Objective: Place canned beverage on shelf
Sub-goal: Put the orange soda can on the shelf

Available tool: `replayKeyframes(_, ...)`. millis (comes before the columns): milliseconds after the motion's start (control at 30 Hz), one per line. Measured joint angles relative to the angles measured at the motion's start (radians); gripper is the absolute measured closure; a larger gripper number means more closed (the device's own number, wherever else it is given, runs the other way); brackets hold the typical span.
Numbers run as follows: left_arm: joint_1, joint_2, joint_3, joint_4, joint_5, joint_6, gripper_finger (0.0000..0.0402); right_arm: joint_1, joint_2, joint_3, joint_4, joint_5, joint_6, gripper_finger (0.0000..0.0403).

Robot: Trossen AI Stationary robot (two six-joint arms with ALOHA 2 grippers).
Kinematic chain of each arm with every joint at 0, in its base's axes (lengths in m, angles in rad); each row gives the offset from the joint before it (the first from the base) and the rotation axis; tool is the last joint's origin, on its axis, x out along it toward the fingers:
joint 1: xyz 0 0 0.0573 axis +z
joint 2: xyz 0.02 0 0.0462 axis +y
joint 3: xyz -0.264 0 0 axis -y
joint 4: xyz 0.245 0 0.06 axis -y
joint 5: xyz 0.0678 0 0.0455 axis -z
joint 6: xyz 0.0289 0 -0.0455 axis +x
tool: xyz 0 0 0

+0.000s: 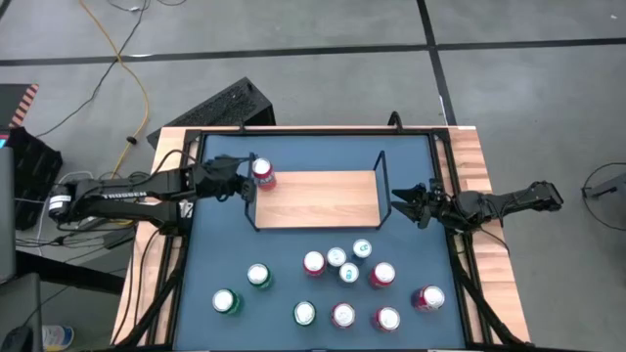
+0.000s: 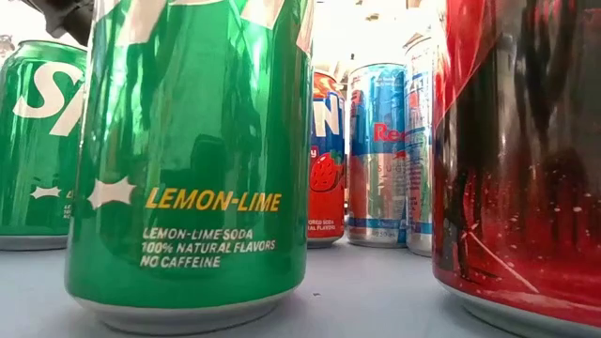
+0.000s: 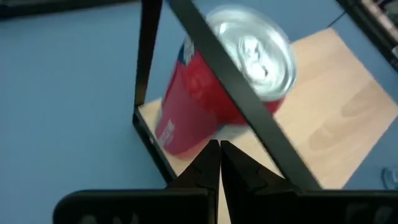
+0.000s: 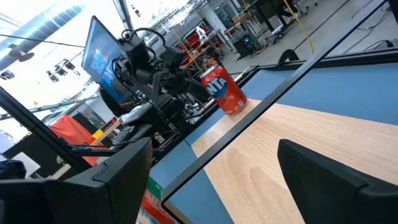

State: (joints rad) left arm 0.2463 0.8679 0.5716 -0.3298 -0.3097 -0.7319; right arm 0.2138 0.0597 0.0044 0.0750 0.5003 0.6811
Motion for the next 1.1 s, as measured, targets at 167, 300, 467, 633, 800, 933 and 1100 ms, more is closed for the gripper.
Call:
replayKeyframes(167,0.016,0.005,0.0,0.013,-0.02,0.006,0.0401,0.0,0.0,0.0,0.0,0.0,0.0,0.0055)
replayKeyframes(300,0.026,0.005,0.0,0.016,-0.021,0.014,0.0401,0.0,0.0,0.0,0.0,0.0,-0.002,0.0055)
replayKeyframes(467,0.041,0.005,0.0,0.018,-0.043,0.019,0.0401,0.0,0.0,0.0,0.0,0.007,-0.008,0.0055)
replayKeyframes(633,0.041,0.005,0.0,0.04,-0.043,0.037,0.0401,0.0,0.0,0.0,0.001,0.029,-0.008,0.0055)
replayKeyframes(800,0.041,0.005,0.0,0.045,-0.044,0.036,0.0401,0.0,0.0,0.0,0.001,0.029,-0.008,0.0055)
replayKeyframes(933,0.041,0.005,0.0,0.033,-0.056,0.035,0.0401,0.0,0.0,0.0,0.001,0.029,-0.008,0.0055)
replayKeyframes(1100,0.041,0.005,0.0,0.02,-0.116,0.033,0.0401,0.0,0.0,0.0,0.001,0.029,-0.008,0.0055)
